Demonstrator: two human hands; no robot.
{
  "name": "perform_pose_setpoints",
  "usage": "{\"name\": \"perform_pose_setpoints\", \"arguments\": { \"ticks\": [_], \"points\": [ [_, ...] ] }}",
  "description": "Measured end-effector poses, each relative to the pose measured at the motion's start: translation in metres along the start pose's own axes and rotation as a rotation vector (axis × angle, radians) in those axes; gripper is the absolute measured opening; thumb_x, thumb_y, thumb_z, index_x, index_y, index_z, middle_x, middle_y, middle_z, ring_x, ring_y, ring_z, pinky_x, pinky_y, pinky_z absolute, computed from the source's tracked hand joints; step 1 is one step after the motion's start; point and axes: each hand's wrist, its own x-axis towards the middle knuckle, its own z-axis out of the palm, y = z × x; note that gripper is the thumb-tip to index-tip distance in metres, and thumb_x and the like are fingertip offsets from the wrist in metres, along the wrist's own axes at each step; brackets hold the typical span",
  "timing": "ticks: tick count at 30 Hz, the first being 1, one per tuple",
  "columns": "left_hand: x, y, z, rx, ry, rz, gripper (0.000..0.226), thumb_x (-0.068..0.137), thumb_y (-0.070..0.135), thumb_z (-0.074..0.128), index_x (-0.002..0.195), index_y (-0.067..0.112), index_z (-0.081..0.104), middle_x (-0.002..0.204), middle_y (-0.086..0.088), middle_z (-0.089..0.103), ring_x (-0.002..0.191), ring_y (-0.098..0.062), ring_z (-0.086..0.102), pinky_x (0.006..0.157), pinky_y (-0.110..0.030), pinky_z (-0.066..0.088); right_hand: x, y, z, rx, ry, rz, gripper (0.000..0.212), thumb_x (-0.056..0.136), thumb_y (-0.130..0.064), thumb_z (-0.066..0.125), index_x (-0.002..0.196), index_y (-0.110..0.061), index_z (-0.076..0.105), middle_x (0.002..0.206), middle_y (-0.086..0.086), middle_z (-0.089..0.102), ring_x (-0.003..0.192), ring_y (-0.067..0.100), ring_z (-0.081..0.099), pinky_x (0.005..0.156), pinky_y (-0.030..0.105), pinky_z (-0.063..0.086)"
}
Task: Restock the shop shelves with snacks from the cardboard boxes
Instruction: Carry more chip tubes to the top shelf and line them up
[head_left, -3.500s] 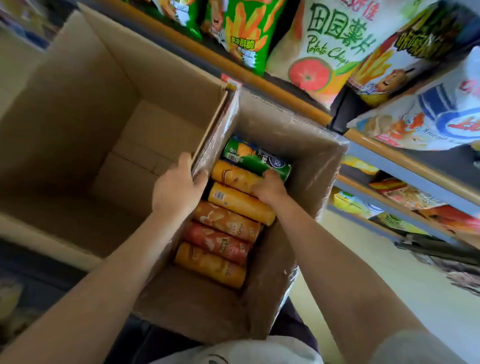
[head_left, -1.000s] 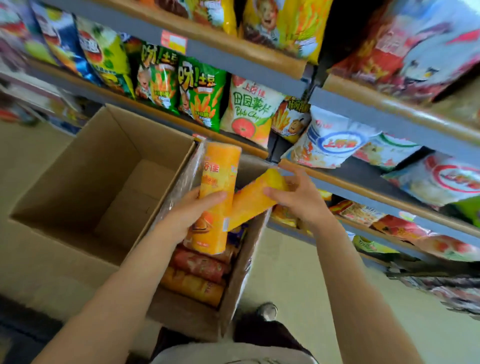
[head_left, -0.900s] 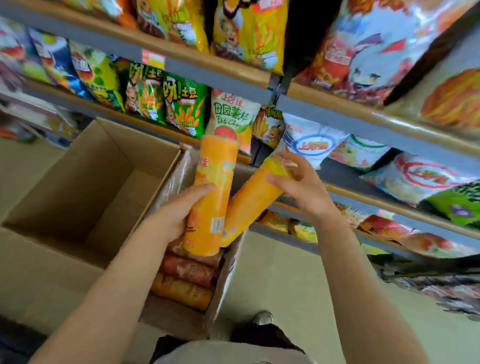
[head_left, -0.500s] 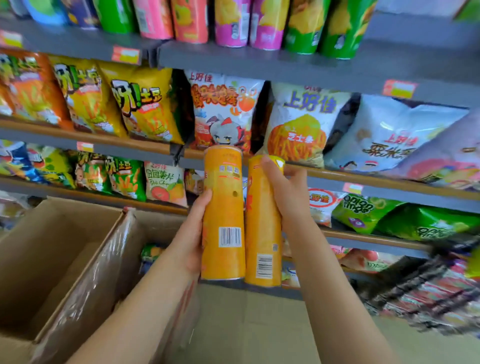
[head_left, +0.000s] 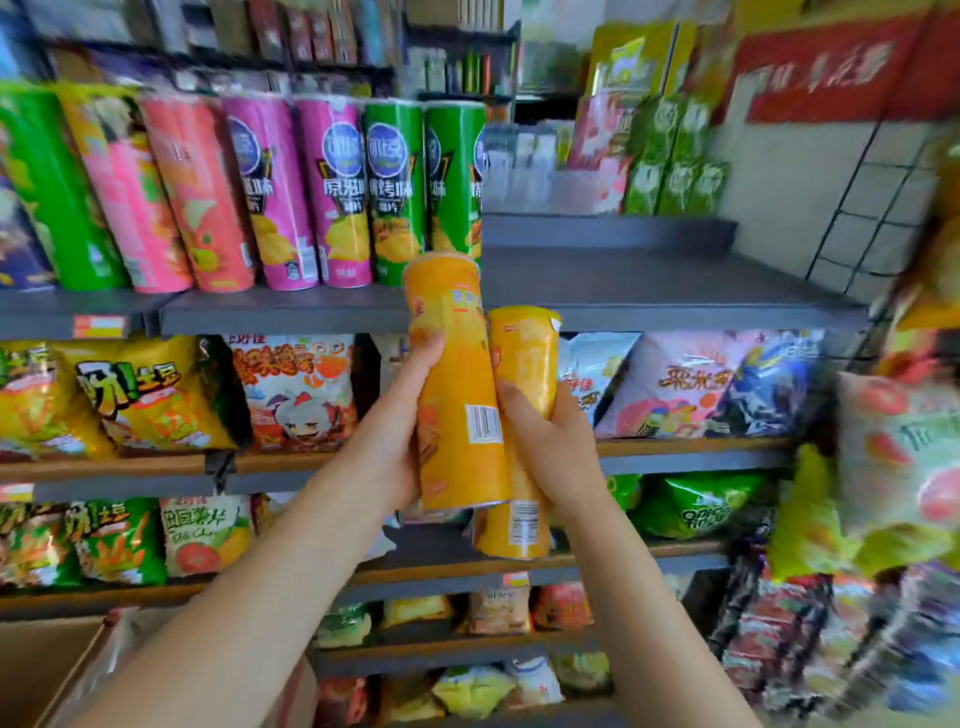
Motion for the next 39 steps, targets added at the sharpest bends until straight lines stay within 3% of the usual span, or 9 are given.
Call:
{"name": "perform_pose_setpoints", "arguments": {
  "ticks": [3, 5, 11, 13, 19, 24, 30, 35, 39],
  "points": [
    [0.009, 0.027, 0.029, 0.071, -0.11, 0.06, 0.048, 0.089, 0.059, 0.052, 0.085, 0.021, 0.081, 0.095, -0.005, 0.078, 0.08, -0.019, 0.075, 0.075, -0.04, 0.055, 0.023, -0.024, -0.017, 0.047, 0.102, -0.127, 0.032, 0.086, -0.051, 0.07, 0.103, -0.028, 0.056, 0.102, -0.007, 0.068, 0.092, 0.008, 0.066, 0.085, 0.037, 0.054],
    [0.016, 0.05, 0.045, 0.077, -0.125, 0.169, 0.038, 0.084, 0.052, 0.059, 0.099, 0.021, 0.075, 0.099, -0.002, 0.077, 0.085, -0.017, 0.074, 0.082, -0.04, 0.056, 0.042, -0.043, -0.026, 0.041, 0.183, -0.261, 0.035, 0.086, -0.043, 0.073, 0.111, -0.027, 0.054, 0.101, -0.009, 0.067, 0.091, 0.006, 0.065, 0.084, 0.034, 0.053],
    [0.088, 0.103, 0.052, 0.249, 0.087, 0.63, 0.054, 0.069, 0.044, 0.085, 0.114, 0.034, 0.057, 0.109, 0.009, 0.073, 0.102, -0.013, 0.07, 0.09, -0.04, 0.056, 0.119, -0.089, -0.045, 0.087, 0.341, -0.473, 0.067, 0.084, -0.041, 0.077, 0.137, -0.018, 0.043, 0.119, -0.003, 0.063, 0.101, 0.01, 0.064, 0.092, 0.037, 0.054],
    [0.111, 0.106, 0.057, 0.3, 0.145, 0.619, 0.07, 0.056, 0.056, 0.085, 0.116, 0.038, 0.054, 0.111, 0.011, 0.072, 0.103, -0.012, 0.069, 0.089, -0.038, 0.055, 0.146, -0.096, -0.048, 0.089, 0.352, -0.492, 0.073, 0.083, -0.044, 0.076, 0.141, -0.018, 0.04, 0.127, 0.0, 0.061, 0.109, 0.015, 0.063, 0.096, 0.042, 0.052],
    [0.161, 0.086, 0.082, 0.479, 0.142, 0.581, 0.066, 0.085, 0.044, 0.075, 0.139, 0.03, 0.04, 0.106, 0.018, 0.059, 0.099, -0.005, 0.059, 0.088, -0.033, 0.047, 0.199, -0.089, -0.051, -0.009, 0.312, -0.484, 0.071, 0.085, -0.041, 0.076, 0.142, -0.02, 0.038, 0.123, -0.007, 0.059, 0.11, 0.015, 0.06, 0.094, 0.037, 0.05],
    [0.189, 0.066, 0.081, 0.744, 0.175, 0.599, 0.083, 0.082, 0.039, 0.077, 0.148, 0.022, 0.03, 0.132, 0.001, 0.056, 0.118, -0.02, 0.057, 0.1, -0.036, 0.046, 0.212, -0.057, -0.06, -0.159, 0.218, -0.38, 0.069, 0.083, -0.042, 0.078, 0.136, -0.015, 0.042, 0.114, -0.006, 0.055, 0.104, 0.016, 0.058, 0.082, 0.031, 0.044],
    [0.204, 0.052, 0.077, 1.195, 0.326, 0.571, 0.09, 0.097, 0.034, 0.06, 0.158, 0.007, -0.001, 0.157, -0.013, 0.033, 0.136, -0.033, 0.044, 0.103, -0.041, 0.04, 0.227, -0.025, -0.063, -0.592, 0.157, -0.225, 0.063, 0.082, -0.061, 0.069, 0.116, -0.01, 0.052, 0.113, 0.007, 0.06, 0.105, 0.03, 0.058, 0.088, 0.046, 0.048],
    [0.208, 0.044, 0.078, 1.334, 0.444, 0.79, 0.055, 0.092, 0.01, 0.06, 0.141, 0.007, 0.034, 0.132, -0.018, 0.046, 0.118, -0.036, 0.052, 0.087, -0.042, 0.046, 0.237, -0.028, -0.06, -0.988, 0.196, -0.185, 0.054, 0.095, -0.06, 0.05, 0.115, -0.011, 0.06, 0.122, 0.013, 0.056, 0.12, 0.034, 0.049, 0.096, 0.044, 0.039],
    [0.212, 0.048, 0.072, 1.604, 0.358, 0.923, 0.048, 0.09, 0.018, 0.059, 0.136, 0.018, 0.046, 0.121, -0.015, 0.043, 0.106, -0.035, 0.051, 0.078, -0.044, 0.05, 0.251, -0.033, -0.053, -1.002, 0.169, -0.157, 0.058, 0.096, -0.06, 0.05, 0.125, -0.01, 0.055, 0.129, 0.014, 0.057, 0.126, 0.034, 0.048, 0.1, 0.045, 0.038]
  ]
}}
